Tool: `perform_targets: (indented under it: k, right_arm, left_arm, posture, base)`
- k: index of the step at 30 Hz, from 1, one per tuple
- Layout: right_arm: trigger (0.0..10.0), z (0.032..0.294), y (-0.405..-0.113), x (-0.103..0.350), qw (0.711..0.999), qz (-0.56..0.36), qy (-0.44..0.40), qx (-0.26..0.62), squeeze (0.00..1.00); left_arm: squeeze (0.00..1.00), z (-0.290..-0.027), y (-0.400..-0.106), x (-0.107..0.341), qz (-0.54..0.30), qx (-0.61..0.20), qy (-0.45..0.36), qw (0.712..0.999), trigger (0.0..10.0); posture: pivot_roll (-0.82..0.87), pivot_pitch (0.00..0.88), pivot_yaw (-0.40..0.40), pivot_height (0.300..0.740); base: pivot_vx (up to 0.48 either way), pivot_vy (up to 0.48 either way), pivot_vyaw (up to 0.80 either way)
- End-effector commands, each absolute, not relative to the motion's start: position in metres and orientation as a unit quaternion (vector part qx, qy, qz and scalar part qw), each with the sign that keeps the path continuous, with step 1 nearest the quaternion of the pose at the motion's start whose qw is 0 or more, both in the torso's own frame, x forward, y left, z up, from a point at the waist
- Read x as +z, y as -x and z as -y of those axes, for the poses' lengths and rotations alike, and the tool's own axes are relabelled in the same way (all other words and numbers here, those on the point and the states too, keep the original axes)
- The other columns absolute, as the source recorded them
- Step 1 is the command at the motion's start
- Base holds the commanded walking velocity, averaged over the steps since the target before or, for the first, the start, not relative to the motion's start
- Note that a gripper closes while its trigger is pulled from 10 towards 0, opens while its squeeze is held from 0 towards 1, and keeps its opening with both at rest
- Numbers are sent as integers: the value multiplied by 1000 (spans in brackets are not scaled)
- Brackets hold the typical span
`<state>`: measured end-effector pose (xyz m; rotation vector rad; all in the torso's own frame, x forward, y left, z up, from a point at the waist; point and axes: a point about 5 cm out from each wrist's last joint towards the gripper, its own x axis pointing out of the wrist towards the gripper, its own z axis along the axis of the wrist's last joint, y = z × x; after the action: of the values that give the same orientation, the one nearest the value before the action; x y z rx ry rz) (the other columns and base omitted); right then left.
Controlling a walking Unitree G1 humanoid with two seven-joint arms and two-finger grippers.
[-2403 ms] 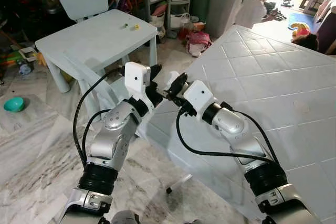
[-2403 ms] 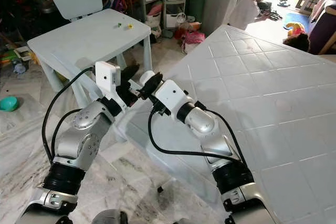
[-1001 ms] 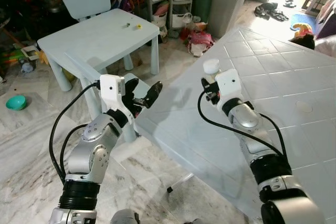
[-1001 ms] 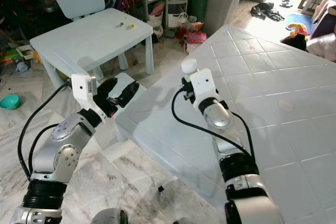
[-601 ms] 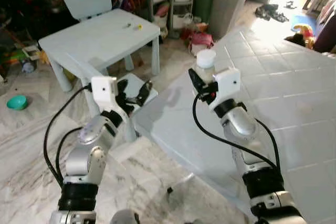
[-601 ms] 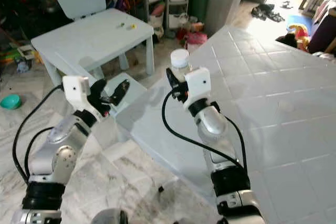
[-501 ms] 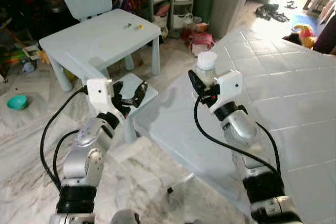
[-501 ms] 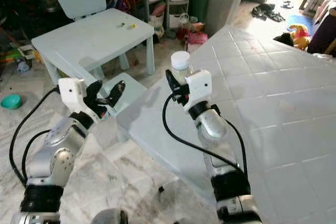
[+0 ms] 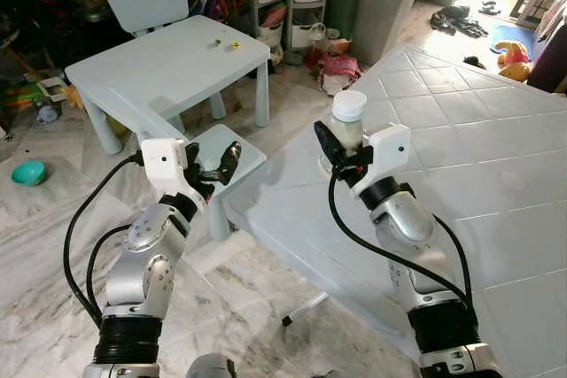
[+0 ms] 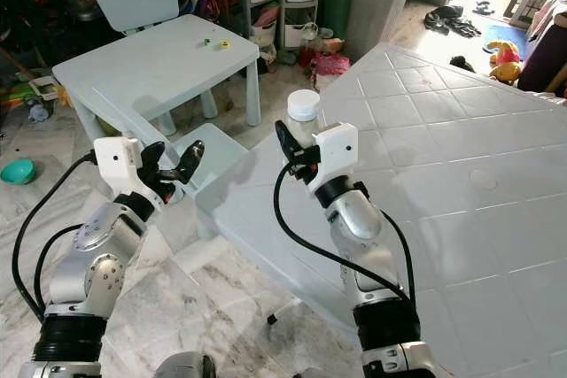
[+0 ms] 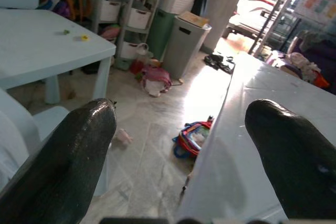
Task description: Restocking fridge
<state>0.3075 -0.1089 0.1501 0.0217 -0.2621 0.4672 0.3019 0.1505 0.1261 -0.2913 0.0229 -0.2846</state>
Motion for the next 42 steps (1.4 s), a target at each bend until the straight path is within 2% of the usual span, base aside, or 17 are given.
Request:
perform_targets:
  k: [1,2,22,28,42]
  right_arm:
    - [10000,107,-306,163,958,157,-9,239,624]
    - [10000,106,-305,163,958,157,-6,239,0]
    - [10000,110,-305,156,963,139,-7,232,0]
    - [10000,105,-300,162,958,145,-17,247,0]
    - [10000,104,-294,149,954,119,-3,275,0]
  left_arm:
    - [0,-152,-303,126,-12,-135,139,981,10000]
    - [0,-152,-303,126,-12,-135,139,981,10000]
    - [0,-152,-302,123,-18,-136,128,982,10000]
    - [0,-166,-294,111,-36,-105,124,986,10000]
    - [0,-170,-299,112,-31,-71,107,991,10000]
  posture:
    - [54,0,-13,740]
    - [54,0,-13,740]
    - [54,0,-11,740]
    - [47,0,-7,740]
    - [49,0,-18,740]
  base:
    - [0,0,0]
    - [0,0,0]
    - [0,0,0]
    - [0,0,0]
    - [0,0,0]
